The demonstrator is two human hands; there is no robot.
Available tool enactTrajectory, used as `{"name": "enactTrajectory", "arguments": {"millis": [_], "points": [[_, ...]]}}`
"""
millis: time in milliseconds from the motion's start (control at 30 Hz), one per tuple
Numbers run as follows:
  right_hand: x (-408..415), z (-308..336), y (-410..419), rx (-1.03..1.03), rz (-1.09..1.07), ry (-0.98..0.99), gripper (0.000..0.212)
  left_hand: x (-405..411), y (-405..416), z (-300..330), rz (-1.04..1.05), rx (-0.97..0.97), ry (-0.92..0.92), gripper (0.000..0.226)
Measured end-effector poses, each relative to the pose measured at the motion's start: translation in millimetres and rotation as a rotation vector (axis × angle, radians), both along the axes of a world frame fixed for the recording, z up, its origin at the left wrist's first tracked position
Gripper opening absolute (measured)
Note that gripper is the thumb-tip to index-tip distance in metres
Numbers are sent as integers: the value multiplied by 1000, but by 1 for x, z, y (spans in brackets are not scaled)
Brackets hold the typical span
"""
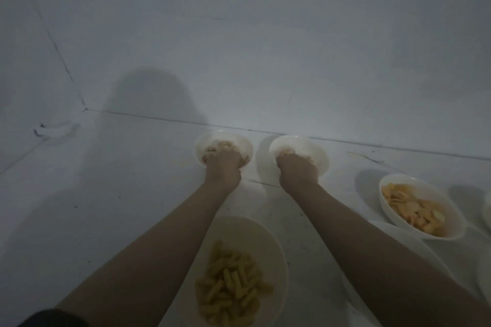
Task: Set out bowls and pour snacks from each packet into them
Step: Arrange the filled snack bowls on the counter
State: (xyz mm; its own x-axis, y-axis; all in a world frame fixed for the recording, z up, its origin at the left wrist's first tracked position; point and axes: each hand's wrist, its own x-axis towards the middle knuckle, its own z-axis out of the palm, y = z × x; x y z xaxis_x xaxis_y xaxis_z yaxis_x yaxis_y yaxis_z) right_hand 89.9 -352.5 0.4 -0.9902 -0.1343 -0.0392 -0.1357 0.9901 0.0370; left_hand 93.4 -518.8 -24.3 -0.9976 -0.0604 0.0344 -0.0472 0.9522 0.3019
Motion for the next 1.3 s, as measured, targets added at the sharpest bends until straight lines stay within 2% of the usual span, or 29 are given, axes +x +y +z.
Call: {"name": "enactTrajectory", "arguments": {"millis": [133, 600, 733, 933, 1300], "points": [[-11, -1, 16, -31, -43, -1, 37, -21, 17, -3, -11, 143, 64, 20], [-8, 2, 37, -84, -108, 9, 49, -12, 29, 3, 26, 154, 81, 18], [9, 16, 47, -196, -112, 58, 43, 9, 49, 18, 44, 197, 157, 14], [60, 39, 89, -418, -186, 171, 22, 49, 115, 46, -91, 273, 280, 11], [123, 54, 278, -482, -377, 211, 14, 81, 305, 57, -417, 349, 179, 18]]}}
